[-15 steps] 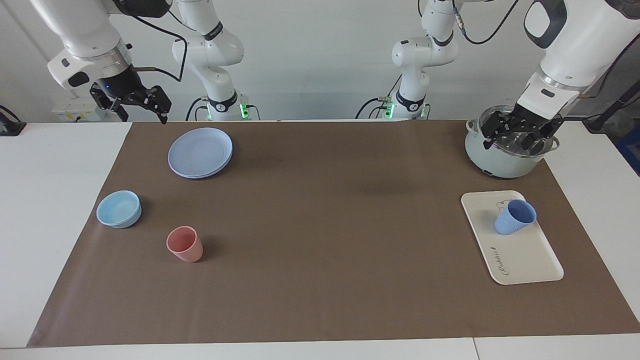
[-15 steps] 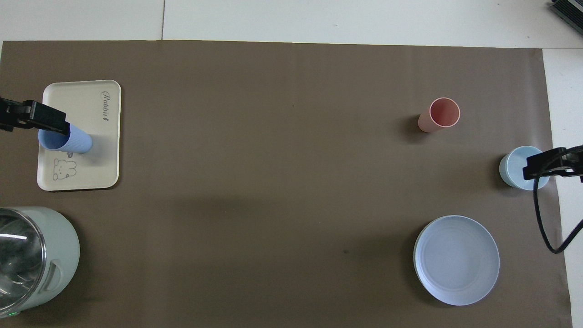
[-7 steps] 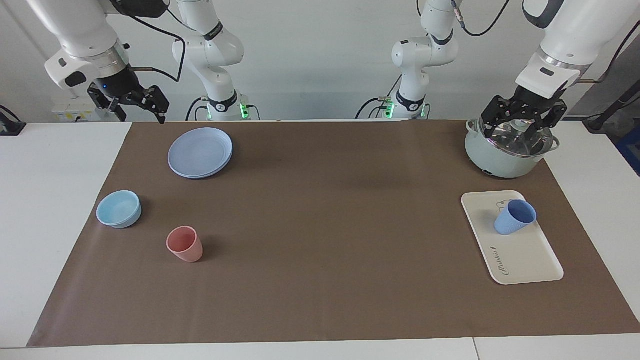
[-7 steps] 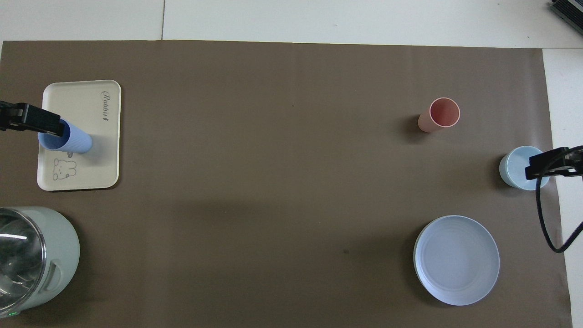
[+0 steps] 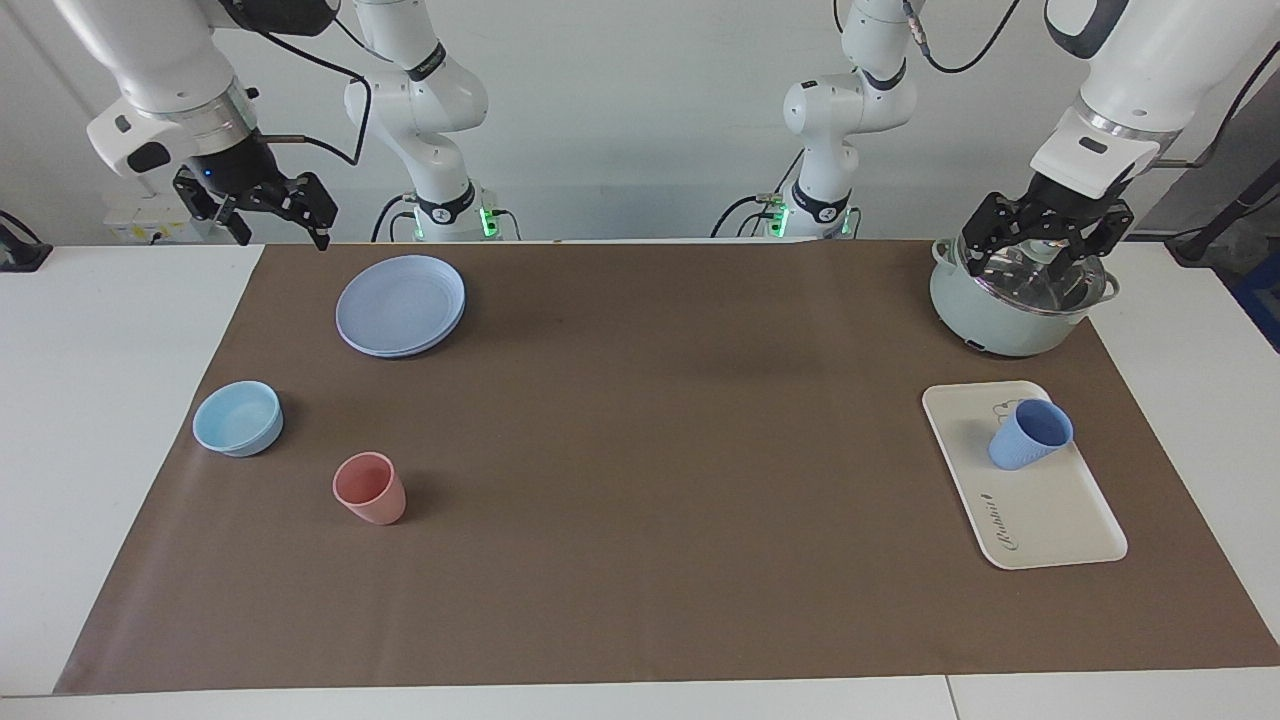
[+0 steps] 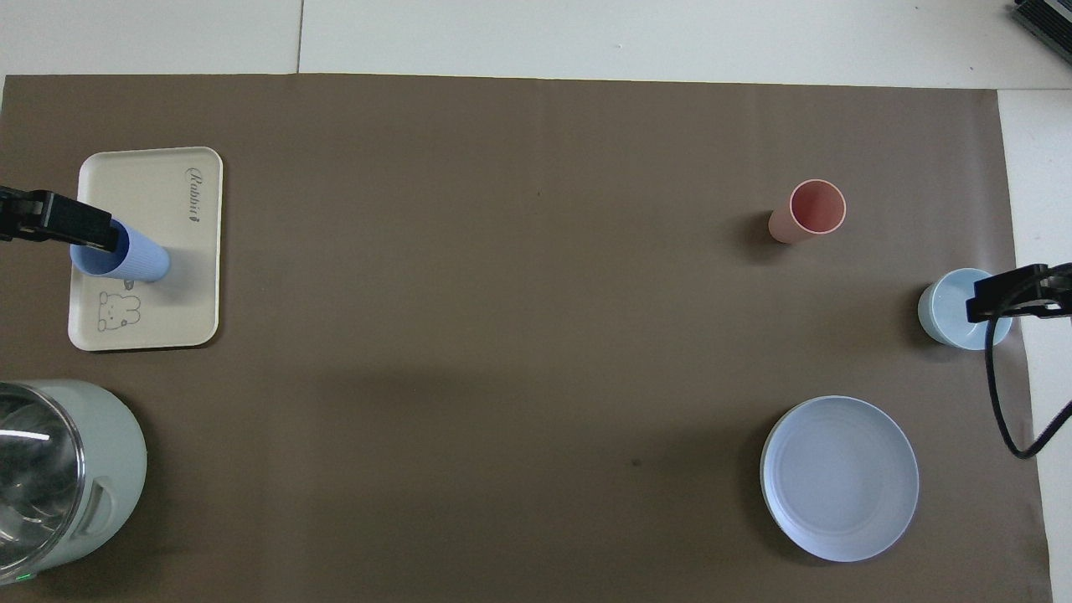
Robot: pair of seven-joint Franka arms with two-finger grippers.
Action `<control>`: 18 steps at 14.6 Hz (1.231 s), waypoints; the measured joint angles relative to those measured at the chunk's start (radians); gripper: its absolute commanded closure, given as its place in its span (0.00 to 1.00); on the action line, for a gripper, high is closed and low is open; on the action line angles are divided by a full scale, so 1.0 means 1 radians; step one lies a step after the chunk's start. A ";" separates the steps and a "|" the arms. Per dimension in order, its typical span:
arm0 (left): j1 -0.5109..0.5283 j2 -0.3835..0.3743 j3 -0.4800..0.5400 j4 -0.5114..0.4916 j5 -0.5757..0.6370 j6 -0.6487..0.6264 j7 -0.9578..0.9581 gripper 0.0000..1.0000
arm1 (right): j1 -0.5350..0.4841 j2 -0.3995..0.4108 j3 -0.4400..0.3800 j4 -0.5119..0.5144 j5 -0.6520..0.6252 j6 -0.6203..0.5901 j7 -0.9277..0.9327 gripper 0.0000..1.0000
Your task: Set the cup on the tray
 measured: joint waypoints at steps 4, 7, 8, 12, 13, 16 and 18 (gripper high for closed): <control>0.000 0.000 0.001 -0.001 0.000 0.000 0.000 0.00 | 0.000 0.000 0.000 -0.001 0.000 0.001 0.000 0.00; 0.000 -0.001 0.001 -0.002 0.000 0.000 0.000 0.00 | 0.000 0.000 0.000 -0.001 0.000 0.012 0.000 0.00; 0.000 -0.001 0.000 -0.003 0.000 0.000 0.000 0.00 | 0.000 0.000 0.000 -0.001 0.000 0.018 0.000 0.00; 0.000 -0.010 0.000 -0.016 0.000 0.000 0.000 0.00 | -0.001 0.000 -0.002 -0.007 0.000 0.020 0.000 0.00; 0.000 -0.011 0.000 -0.017 0.000 0.000 0.000 0.00 | -0.001 0.000 -0.002 -0.007 0.000 0.022 0.000 0.00; 0.000 -0.012 0.000 -0.019 0.000 0.000 0.000 0.00 | -0.001 0.000 -0.002 -0.009 0.000 0.033 0.000 0.00; 0.000 -0.012 0.000 -0.021 0.000 0.000 0.000 0.00 | -0.016 0.000 -0.004 -0.011 0.000 0.036 -0.003 0.00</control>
